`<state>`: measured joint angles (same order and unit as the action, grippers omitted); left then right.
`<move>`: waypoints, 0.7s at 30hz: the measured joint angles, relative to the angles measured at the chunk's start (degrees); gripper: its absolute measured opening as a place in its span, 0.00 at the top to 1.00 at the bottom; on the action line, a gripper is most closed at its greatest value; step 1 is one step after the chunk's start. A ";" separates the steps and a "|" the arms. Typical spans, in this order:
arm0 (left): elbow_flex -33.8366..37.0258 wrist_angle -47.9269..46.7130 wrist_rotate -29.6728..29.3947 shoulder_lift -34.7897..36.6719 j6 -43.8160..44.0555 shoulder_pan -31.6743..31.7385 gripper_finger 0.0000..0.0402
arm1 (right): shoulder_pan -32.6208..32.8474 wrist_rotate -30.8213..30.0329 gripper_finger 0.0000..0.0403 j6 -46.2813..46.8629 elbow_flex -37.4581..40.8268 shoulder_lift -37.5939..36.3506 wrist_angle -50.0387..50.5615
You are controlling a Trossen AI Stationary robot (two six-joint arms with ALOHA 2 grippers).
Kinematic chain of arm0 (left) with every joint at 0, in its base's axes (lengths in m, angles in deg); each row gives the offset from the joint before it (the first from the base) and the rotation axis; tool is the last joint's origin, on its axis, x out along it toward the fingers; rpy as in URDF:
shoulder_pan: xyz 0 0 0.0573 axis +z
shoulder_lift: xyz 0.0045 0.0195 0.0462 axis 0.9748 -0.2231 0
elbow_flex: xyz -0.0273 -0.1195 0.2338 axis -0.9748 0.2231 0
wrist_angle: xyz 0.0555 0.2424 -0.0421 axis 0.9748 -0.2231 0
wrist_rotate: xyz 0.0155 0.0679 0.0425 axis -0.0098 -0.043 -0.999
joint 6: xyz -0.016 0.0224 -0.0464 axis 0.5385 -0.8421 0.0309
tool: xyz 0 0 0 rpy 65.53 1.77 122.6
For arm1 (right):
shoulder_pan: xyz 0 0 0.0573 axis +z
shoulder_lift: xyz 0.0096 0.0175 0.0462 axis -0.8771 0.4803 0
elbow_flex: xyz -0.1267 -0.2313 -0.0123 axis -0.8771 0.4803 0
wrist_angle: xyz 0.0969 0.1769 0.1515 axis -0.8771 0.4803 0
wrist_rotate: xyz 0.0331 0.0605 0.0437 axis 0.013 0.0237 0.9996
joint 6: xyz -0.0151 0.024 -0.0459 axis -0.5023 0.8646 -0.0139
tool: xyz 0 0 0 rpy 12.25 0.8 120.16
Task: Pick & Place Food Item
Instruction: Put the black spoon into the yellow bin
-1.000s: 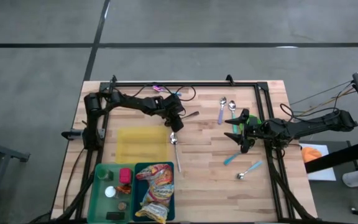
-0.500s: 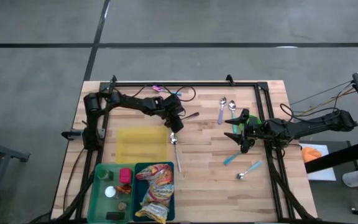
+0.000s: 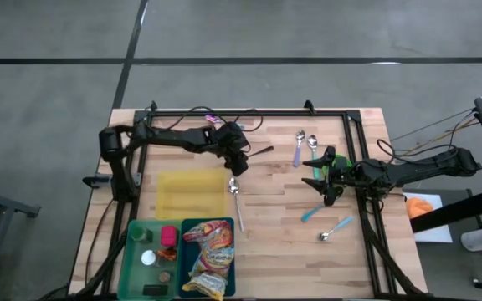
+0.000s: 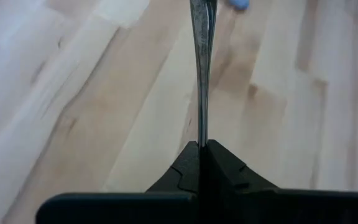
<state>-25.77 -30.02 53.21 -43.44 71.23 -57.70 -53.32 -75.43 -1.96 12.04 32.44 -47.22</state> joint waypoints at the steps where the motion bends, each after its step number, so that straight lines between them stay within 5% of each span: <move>1: -0.65 -1.03 -0.02 0.52 -0.02 -0.20 0.98 | 0.01 0.02 0.30 0.00 0.00 0.00 0.02; 12: -9.32 -24.92 -4.30 8.79 1.29 -3.20 0.98 | 0.01 0.02 0.30 0.00 0.00 0.00 0.00; 21: -9.93 -45.51 -13.09 18.31 14.03 -10.04 0.98 | 0.01 0.01 0.30 0.00 0.00 -0.01 0.00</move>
<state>-35.70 -75.54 40.11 -25.12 85.27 -67.73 -53.31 -75.43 -1.96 12.04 32.43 -47.22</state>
